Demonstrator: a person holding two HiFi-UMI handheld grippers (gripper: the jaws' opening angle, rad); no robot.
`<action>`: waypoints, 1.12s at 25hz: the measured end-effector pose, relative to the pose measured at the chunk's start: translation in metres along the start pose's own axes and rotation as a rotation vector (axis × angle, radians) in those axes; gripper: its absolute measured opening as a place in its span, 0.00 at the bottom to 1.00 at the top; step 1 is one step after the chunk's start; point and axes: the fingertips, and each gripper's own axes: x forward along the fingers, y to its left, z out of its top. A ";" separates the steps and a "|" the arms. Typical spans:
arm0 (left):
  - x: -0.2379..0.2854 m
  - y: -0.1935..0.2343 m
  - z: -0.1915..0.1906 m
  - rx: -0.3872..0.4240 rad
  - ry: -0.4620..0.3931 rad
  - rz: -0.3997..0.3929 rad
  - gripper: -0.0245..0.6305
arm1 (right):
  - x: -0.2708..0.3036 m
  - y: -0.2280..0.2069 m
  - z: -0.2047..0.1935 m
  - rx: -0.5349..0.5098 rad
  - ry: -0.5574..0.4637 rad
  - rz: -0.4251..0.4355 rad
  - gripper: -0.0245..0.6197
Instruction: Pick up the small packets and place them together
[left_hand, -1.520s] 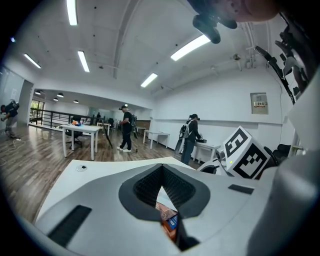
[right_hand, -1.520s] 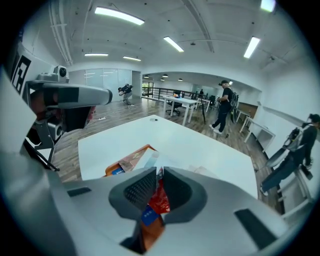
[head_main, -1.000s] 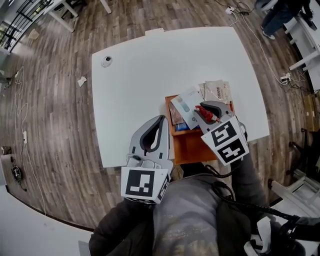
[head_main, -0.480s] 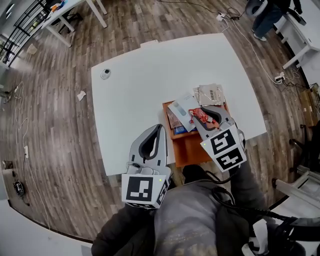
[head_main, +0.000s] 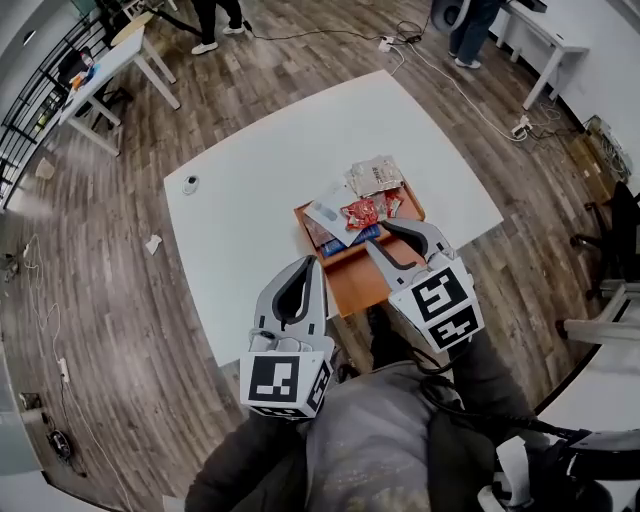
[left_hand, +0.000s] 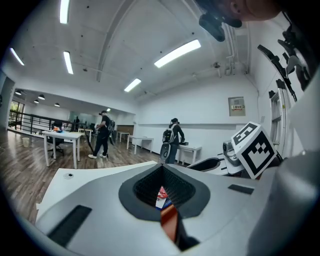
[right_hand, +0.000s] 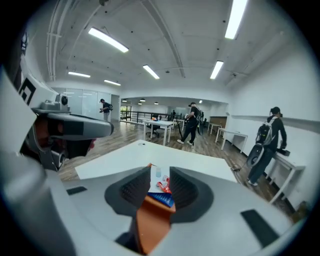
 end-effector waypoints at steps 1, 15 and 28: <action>-0.006 -0.006 0.002 0.009 -0.005 -0.013 0.04 | -0.009 0.007 0.003 0.018 -0.028 -0.003 0.22; -0.060 -0.075 0.016 0.039 -0.086 -0.159 0.04 | -0.087 0.076 0.048 0.154 -0.343 0.011 0.05; -0.062 -0.069 0.015 0.069 -0.118 -0.122 0.04 | -0.108 0.078 0.048 0.155 -0.408 0.008 0.05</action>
